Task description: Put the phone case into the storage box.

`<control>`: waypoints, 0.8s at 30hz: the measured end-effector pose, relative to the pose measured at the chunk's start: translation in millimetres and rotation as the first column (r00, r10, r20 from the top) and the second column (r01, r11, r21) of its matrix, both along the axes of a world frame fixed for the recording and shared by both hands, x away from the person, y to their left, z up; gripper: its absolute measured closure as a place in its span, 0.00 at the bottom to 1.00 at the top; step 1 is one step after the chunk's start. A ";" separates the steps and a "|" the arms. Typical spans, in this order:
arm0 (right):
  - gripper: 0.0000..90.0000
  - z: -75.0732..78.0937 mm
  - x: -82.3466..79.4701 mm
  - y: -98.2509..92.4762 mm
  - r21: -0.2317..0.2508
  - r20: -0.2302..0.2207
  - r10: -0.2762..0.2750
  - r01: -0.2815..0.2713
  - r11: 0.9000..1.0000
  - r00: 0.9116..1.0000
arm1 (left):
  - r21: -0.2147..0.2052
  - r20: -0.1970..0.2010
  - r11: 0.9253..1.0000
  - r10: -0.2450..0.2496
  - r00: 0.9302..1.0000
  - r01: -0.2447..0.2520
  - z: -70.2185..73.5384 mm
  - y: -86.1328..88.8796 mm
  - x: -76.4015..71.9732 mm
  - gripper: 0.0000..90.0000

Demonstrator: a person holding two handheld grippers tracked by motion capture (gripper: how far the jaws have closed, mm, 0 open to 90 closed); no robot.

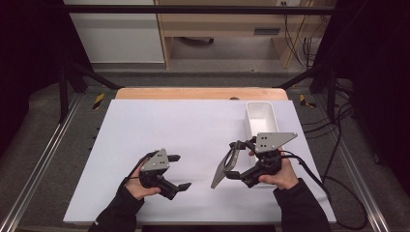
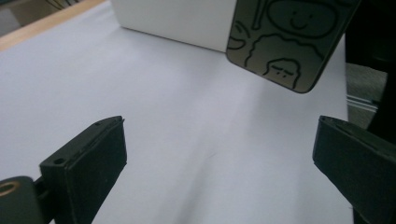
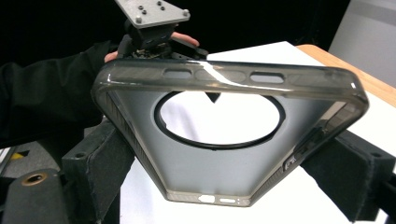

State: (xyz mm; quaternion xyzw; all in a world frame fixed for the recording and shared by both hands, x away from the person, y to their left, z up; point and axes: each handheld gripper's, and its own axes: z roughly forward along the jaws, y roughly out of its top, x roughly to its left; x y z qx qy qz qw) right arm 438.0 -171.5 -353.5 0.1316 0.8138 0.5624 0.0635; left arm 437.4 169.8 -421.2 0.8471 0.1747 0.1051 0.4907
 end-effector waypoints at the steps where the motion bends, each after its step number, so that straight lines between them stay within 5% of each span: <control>1: 0.14 0.6 0.1 -0.8 0.003 -0.001 -0.008 0.008 1.000 1.000 | -0.012 -0.001 1.000 0.013 1.000 -0.013 -0.9 3.0 -0.2 0.03; 11: 0.14 7.5 2.5 -8.1 0.020 0.000 -0.088 0.088 0.996 0.996 | -0.058 -0.023 0.988 0.145 0.989 -0.146 -13.8 33.3 -0.9 0.04; 24: 0.14 19.5 5.9 -15.9 0.053 0.007 -0.218 0.217 0.975 0.976 | -0.098 -0.036 0.957 0.271 0.962 -0.274 -23.6 60.6 0.0 0.03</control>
